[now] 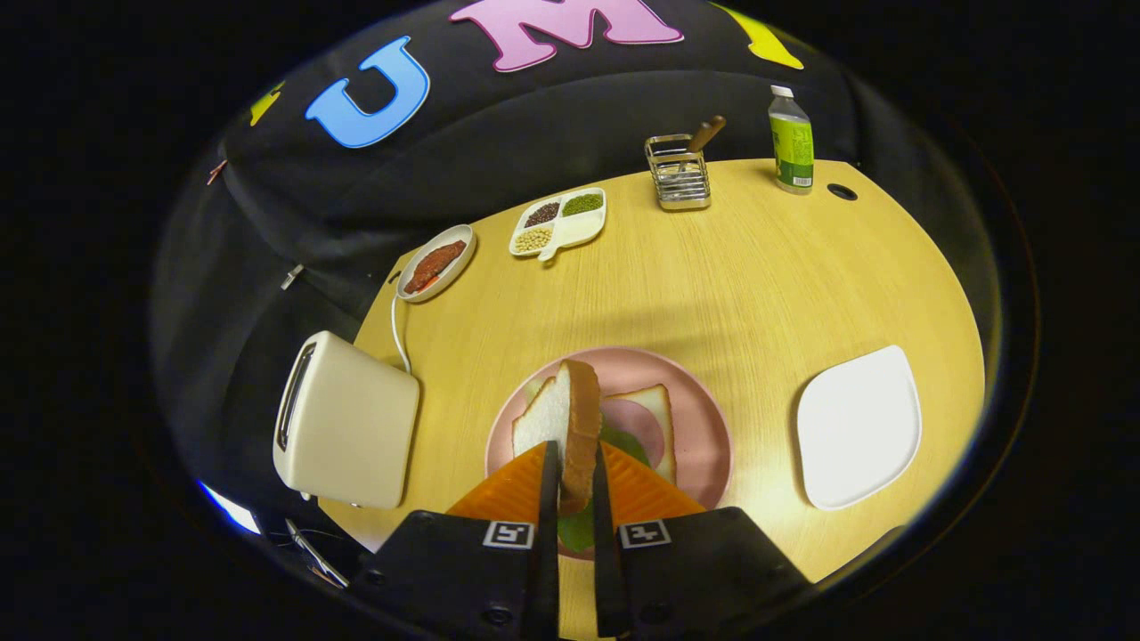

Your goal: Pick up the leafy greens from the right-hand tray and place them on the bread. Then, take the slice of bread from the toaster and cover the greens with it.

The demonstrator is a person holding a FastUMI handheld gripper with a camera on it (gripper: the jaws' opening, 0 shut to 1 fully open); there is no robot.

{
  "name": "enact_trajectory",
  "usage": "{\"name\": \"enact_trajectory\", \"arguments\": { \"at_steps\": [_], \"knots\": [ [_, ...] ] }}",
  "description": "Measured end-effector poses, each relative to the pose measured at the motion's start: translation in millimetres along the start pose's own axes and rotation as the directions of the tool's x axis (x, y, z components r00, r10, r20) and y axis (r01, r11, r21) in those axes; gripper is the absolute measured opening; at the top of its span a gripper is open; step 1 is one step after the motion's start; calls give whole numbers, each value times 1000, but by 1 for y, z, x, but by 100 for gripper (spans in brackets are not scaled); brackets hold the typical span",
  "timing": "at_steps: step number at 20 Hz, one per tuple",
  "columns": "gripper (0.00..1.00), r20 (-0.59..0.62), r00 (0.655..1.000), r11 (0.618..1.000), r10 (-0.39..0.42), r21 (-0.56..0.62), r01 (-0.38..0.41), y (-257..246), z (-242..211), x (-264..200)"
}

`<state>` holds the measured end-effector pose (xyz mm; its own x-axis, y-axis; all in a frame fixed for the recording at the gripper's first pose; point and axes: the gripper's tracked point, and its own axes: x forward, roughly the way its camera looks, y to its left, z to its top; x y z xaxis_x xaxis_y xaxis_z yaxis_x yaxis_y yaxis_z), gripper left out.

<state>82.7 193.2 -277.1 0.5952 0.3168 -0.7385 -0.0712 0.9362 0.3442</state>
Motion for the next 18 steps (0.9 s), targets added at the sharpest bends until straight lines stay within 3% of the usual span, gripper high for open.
{"name": "enact_trajectory", "arguments": {
  "at_steps": [5,10,11,15,18],
  "knots": [
    [41,9,996,995,-93,-36,94,-24,-1,-5],
    [95,59,991,991,-118,-49,121,-36,8,-23],
    [99,82,988,989,-132,-62,138,-40,14,-29],
    [99,205,966,977,-159,-108,184,-41,46,-64],
    [99,342,923,963,-178,-131,234,-41,81,-99]
  ]
}}
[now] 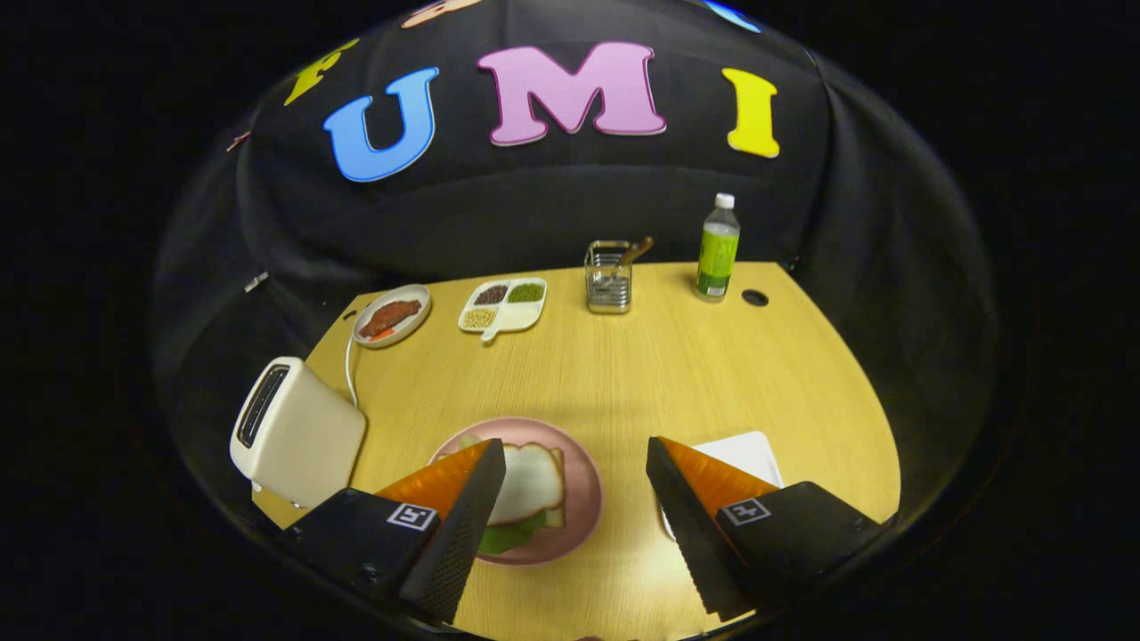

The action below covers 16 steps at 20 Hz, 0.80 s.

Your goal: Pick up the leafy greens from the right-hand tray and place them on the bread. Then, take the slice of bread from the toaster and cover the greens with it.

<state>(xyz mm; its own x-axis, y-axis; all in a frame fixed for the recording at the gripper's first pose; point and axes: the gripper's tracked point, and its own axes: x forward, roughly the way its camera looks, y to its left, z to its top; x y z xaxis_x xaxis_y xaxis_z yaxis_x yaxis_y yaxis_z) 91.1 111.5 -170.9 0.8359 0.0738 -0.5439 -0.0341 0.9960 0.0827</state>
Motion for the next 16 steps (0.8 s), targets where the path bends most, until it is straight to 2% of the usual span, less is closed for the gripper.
{"name": "enact_trajectory", "arguments": {
  "at_steps": [4,8,13,16],
  "knots": [
    [99,171,985,999,-22,-32,28,-7,42,-45],
    [99,324,946,999,-31,5,31,-12,80,-91],
    [99,423,905,999,-45,11,44,-18,98,-141],
    [99,461,885,997,-63,-13,78,-27,98,-163]
  ]
}}
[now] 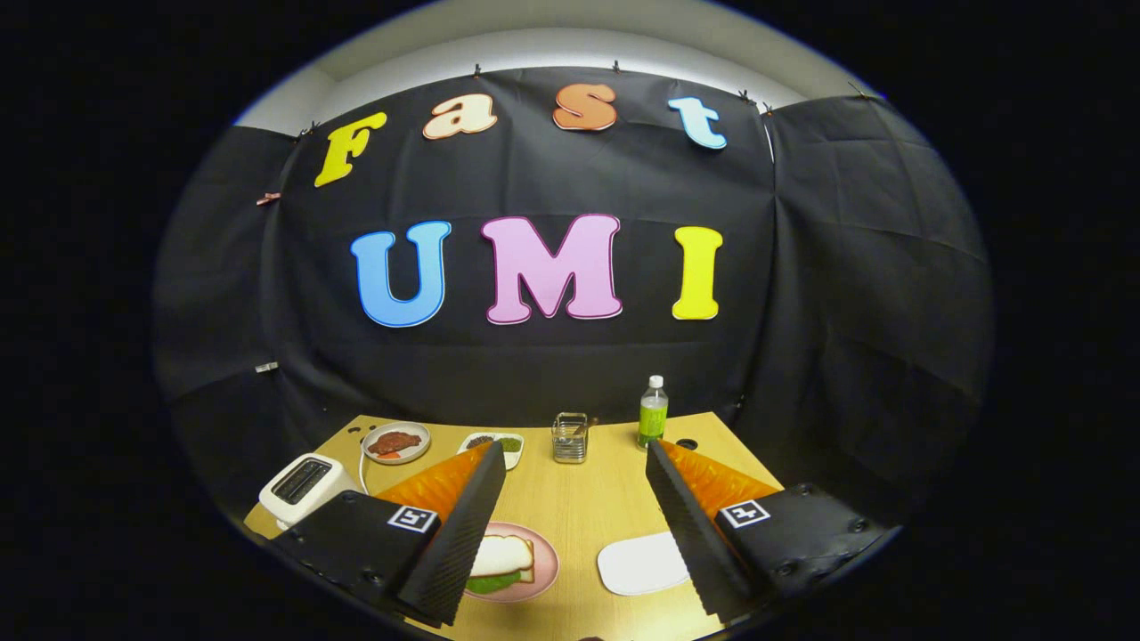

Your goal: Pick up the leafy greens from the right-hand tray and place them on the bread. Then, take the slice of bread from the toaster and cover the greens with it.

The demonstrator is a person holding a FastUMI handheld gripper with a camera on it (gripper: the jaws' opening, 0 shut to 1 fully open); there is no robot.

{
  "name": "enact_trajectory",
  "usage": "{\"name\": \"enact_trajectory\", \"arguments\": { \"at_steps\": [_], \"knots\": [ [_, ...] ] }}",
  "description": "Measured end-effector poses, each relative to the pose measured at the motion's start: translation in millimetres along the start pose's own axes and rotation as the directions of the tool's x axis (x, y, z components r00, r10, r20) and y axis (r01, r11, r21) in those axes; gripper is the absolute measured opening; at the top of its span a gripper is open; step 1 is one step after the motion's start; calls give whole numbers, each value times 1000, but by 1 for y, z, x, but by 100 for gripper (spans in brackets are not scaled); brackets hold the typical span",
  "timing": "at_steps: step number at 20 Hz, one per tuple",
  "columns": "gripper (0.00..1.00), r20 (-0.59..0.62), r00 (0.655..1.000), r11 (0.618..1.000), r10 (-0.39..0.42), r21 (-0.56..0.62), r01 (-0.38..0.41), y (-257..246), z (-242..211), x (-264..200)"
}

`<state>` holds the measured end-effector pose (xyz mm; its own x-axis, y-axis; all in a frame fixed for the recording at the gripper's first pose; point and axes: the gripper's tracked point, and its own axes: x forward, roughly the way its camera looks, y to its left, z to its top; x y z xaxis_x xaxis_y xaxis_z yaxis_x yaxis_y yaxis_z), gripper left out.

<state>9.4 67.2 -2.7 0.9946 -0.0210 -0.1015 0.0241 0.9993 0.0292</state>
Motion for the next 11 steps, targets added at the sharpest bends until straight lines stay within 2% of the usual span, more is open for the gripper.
{"name": "enact_trajectory", "arguments": {
  "at_steps": [4,11],
  "knots": [
    [99,21,1000,999,-9,-35,10,-6,5,-10],
    [99,14,1000,1000,-23,-12,23,-11,10,2]
  ]
}}
